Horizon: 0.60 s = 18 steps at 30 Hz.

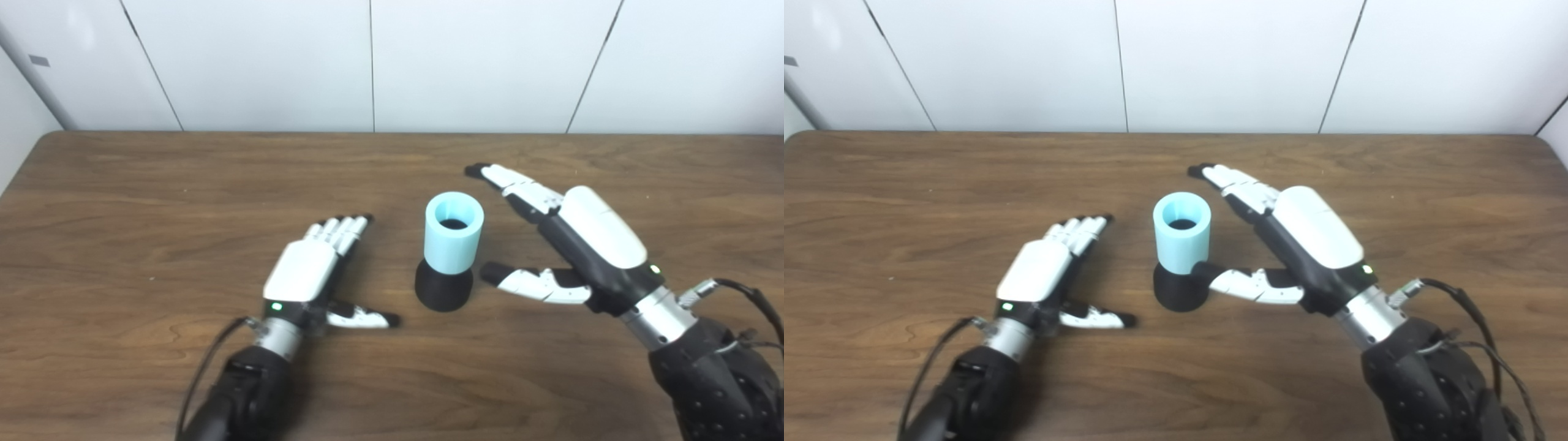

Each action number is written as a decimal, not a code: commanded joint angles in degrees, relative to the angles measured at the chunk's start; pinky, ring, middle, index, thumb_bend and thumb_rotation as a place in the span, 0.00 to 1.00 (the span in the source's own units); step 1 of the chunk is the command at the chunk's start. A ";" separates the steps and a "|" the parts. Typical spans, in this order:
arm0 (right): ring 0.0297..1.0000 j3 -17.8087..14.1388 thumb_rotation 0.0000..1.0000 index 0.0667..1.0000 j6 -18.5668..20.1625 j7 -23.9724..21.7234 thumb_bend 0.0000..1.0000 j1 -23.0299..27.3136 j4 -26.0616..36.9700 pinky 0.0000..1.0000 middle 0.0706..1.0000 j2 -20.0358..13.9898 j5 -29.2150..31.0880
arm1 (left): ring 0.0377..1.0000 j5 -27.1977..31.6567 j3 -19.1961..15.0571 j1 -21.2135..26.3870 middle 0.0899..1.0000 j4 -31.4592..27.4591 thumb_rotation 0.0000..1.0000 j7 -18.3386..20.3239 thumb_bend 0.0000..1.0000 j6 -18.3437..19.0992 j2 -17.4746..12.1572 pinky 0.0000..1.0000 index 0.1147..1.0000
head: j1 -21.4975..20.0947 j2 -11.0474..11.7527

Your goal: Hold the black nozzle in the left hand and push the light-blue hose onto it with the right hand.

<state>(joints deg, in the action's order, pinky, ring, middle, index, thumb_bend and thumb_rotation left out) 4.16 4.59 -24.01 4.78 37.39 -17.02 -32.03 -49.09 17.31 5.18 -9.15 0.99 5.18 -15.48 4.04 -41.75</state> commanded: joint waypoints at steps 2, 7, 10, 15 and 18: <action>0.90 -1.94 0.99 0.92 0.34 3.42 0.51 0.10 -0.57 0.82 0.91 1.00 1.75 | 0.97 10.12 -5.46 0.27 0.98 -5.92 0.50 1.15 1.00 -0.44 0.11 1.00 1.00 | -0.75 -0.27; 0.93 -4.03 1.00 0.95 1.55 6.54 0.50 -1.69 -3.45 0.86 0.95 3.31 4.80 | 0.92 26.51 -14.16 -2.33 0.93 -13.03 0.38 3.59 0.76 2.96 2.32 0.85 0.95 | -1.98 -0.86; 0.93 -6.08 1.00 0.98 -0.84 9.75 0.49 -3.05 -8.42 0.88 0.98 4.16 8.94 | 0.91 35.37 -18.49 -4.29 0.91 -15.80 0.42 4.70 0.67 5.84 3.78 0.86 0.93 | -2.62 -1.05; 0.98 -9.89 1.00 1.00 -0.05 11.93 0.63 -4.78 -16.82 0.88 1.00 6.65 20.25 | 0.89 37.56 -21.09 -8.04 0.90 -18.43 0.55 5.08 0.57 7.52 3.12 0.85 0.92 | -2.83 -1.68; 0.97 -10.35 1.00 1.00 0.05 12.94 0.65 -6.04 -18.44 0.87 0.99 7.88 23.15 | 0.88 38.18 -21.54 -10.06 0.88 -17.98 0.63 4.81 0.53 5.72 3.20 0.83 0.89 | -3.32 -2.16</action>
<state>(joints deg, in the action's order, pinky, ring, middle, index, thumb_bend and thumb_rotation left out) -5.78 5.41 -12.57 -2.06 17.64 -9.71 -10.80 -11.50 -4.05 -5.14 -25.48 6.56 13.35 -12.12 0.70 -43.86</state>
